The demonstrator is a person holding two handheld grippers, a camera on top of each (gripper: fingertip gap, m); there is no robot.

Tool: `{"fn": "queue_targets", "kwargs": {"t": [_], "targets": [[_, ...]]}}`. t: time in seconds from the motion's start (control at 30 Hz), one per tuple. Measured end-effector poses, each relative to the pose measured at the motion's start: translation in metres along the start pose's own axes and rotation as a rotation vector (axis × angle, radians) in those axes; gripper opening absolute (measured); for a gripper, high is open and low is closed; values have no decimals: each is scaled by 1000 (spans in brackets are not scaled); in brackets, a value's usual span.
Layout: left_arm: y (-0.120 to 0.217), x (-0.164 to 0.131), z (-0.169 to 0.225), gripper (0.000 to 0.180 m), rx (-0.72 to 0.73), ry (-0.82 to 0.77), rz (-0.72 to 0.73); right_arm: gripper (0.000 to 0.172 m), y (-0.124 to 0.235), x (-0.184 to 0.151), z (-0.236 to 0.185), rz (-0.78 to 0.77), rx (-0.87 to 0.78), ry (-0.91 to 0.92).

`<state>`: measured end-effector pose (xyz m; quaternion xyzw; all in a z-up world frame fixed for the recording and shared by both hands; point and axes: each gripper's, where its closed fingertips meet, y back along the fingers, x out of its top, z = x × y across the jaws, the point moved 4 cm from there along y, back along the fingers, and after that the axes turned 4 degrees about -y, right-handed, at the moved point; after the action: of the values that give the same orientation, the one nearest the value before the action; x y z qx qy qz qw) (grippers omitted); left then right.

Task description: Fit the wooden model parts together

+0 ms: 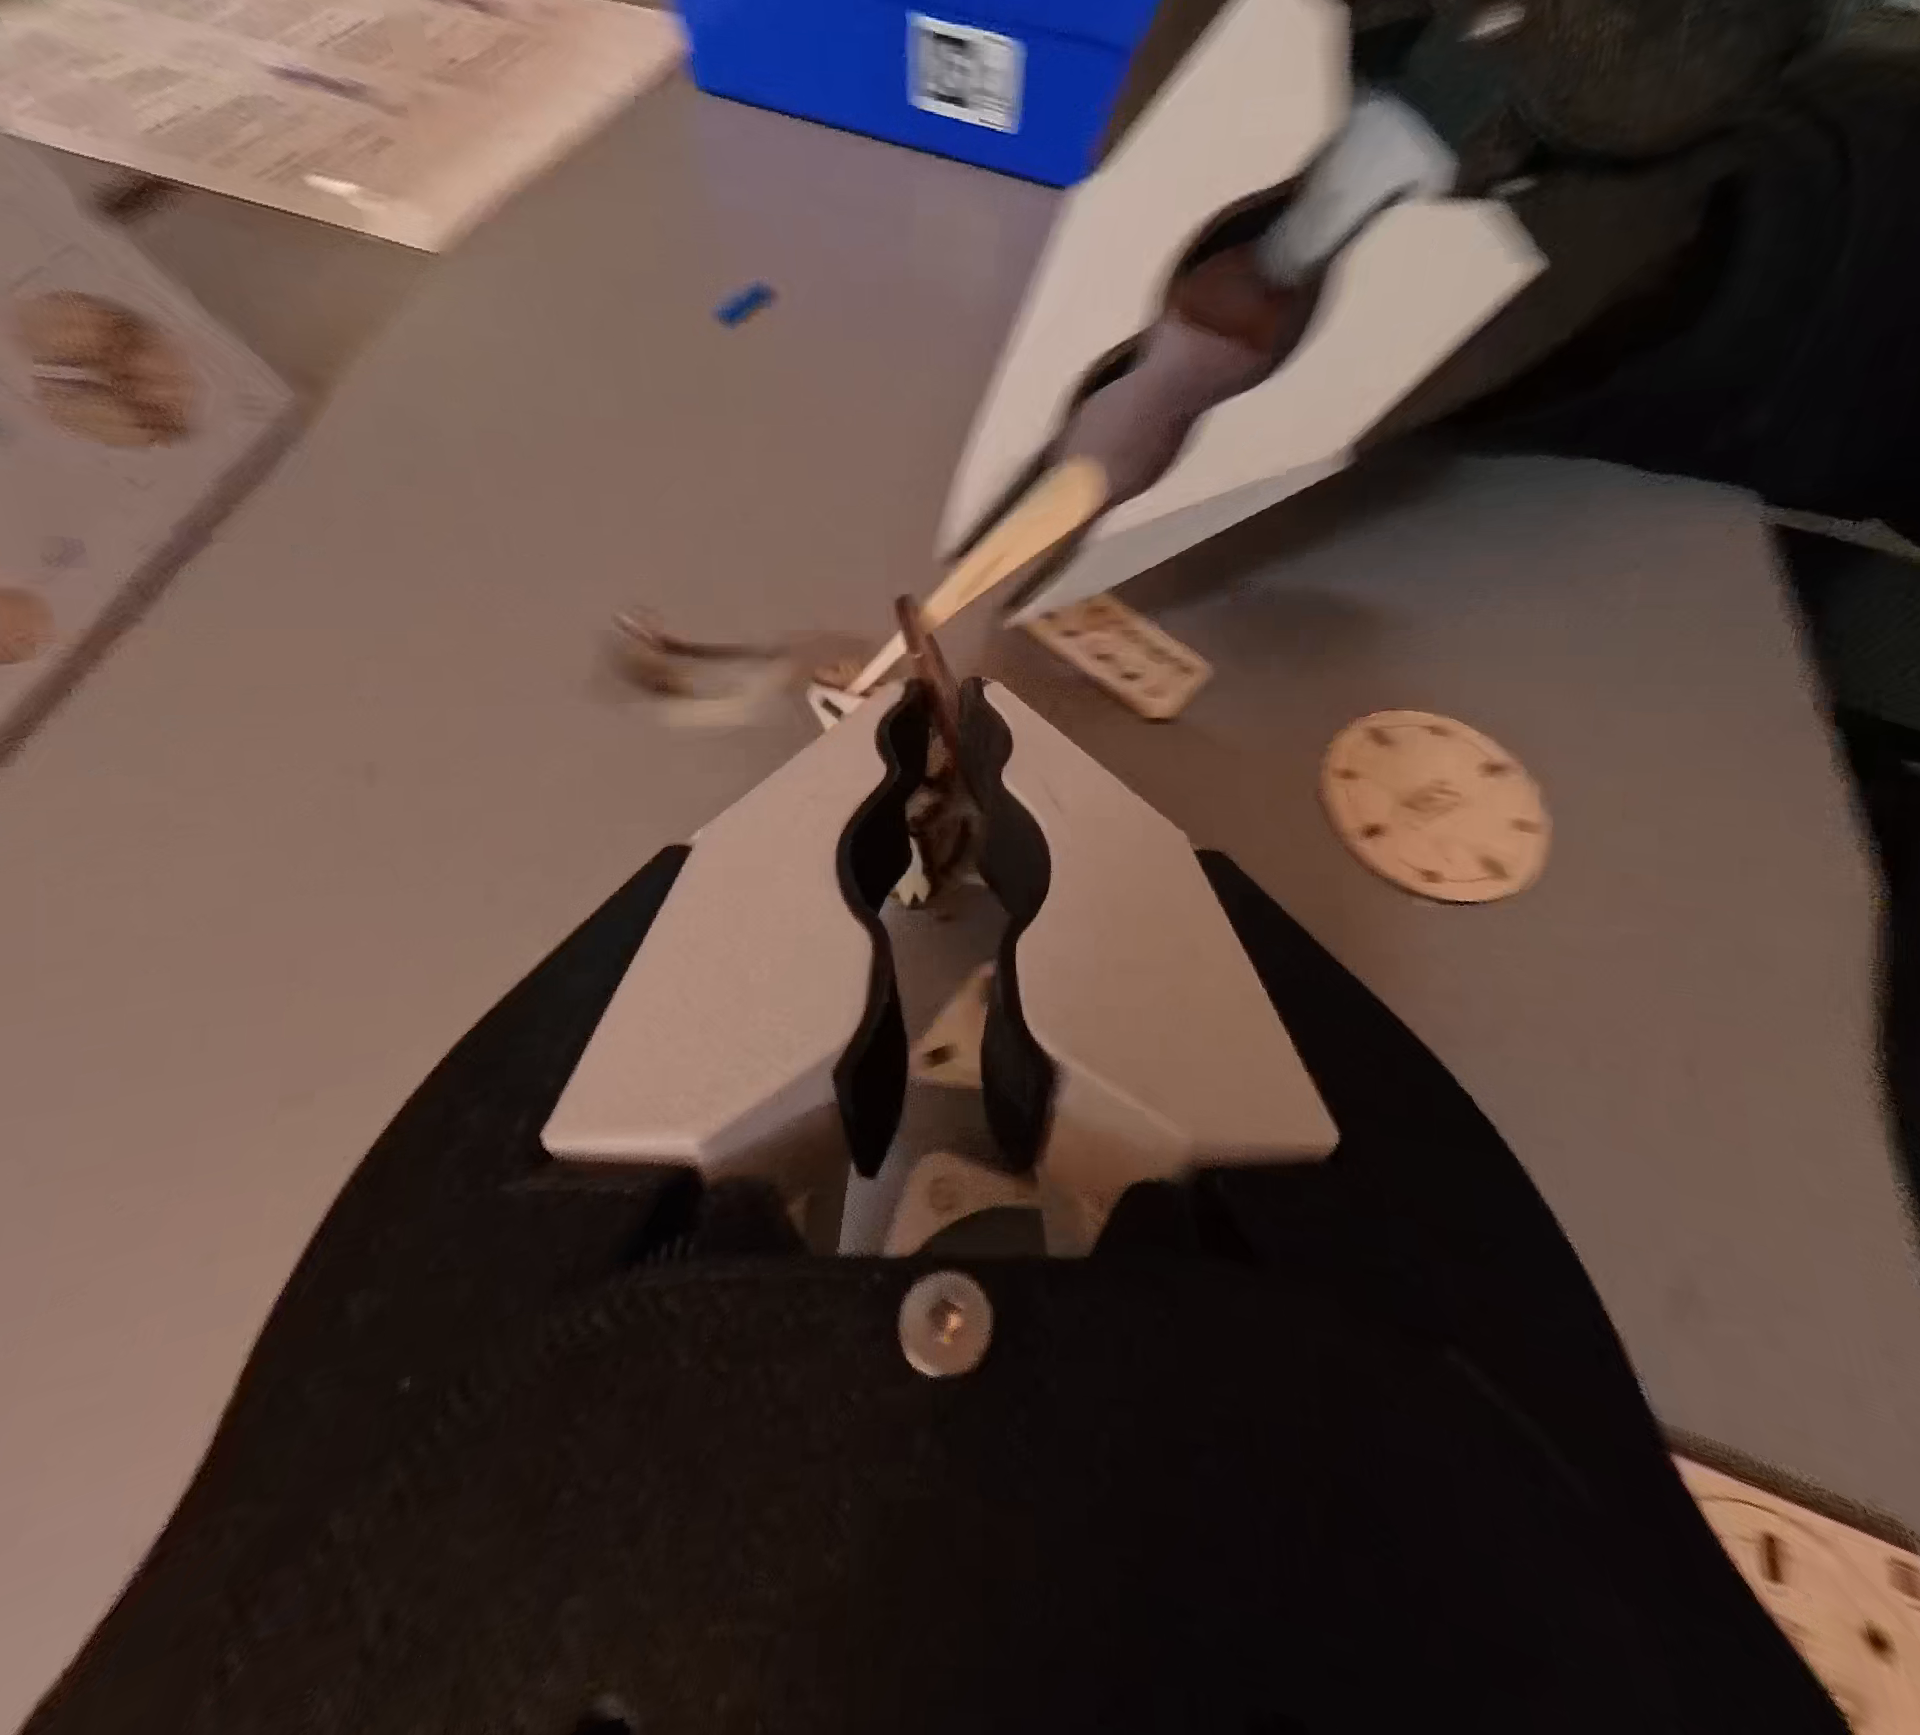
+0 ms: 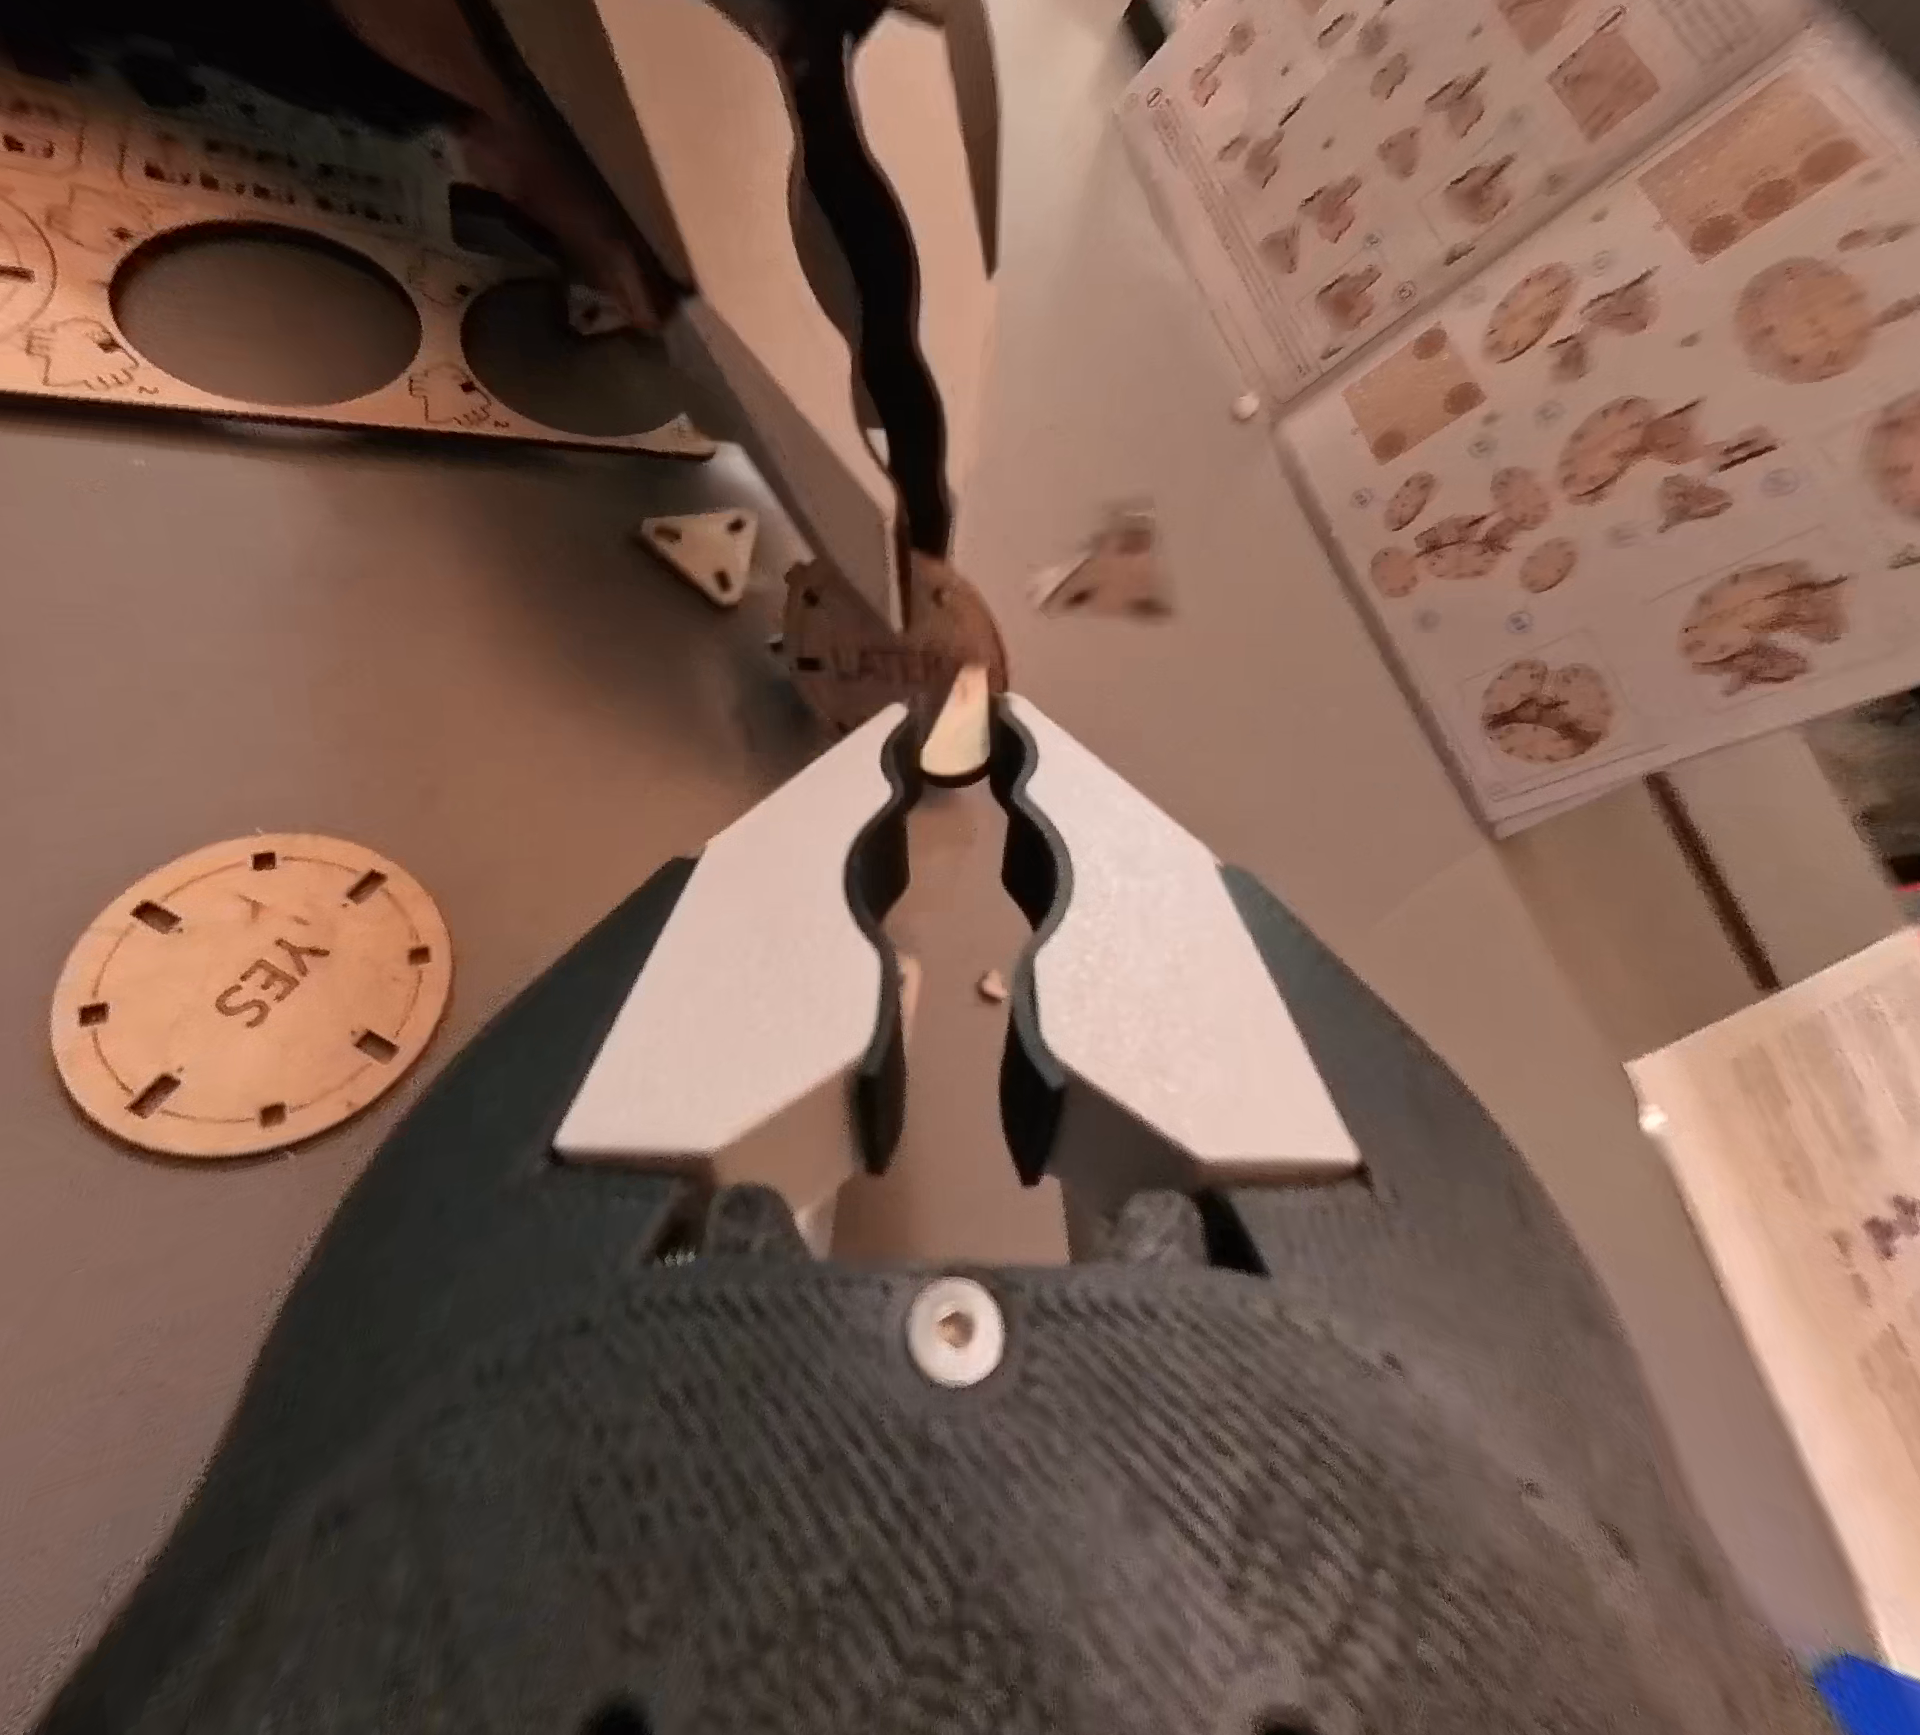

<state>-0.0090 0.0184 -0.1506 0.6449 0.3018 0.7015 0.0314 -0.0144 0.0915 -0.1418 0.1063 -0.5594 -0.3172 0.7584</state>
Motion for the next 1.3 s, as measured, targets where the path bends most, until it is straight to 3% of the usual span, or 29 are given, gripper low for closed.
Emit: {"fn": "queue_targets", "kwargs": {"t": [0.07, 0.37, 0.7, 1.0, 1.07, 1.17, 1.3], "targets": [[-6, 2, 6, 7, 51, -95, -33, 11, -4, -5, 0, -28, -24, 66], [-5, 8, 5, 5, 75, -13, -43, 11, 0, -2, -1, -31, -83, 87], [-5, 9, 0, 2, 154, 52, -56, 11, -4, 2, -3, -91, -284, 276], [0, 11, -2, 1, 192, 16, -5, 11, -5, 6, 1, 49, -253, 141], [1, 12, -3, 1, 231, -27, -9, 15, -5, 5, 3, 95, -210, 54], [2, 13, -3, 1, 290, -100, -13, 35, -5, 3, 8, 147, -120, -135], [1, 14, -2, 1, 356, -173, -24, 42, -3, 3, 13, 209, -5, -364]]}}
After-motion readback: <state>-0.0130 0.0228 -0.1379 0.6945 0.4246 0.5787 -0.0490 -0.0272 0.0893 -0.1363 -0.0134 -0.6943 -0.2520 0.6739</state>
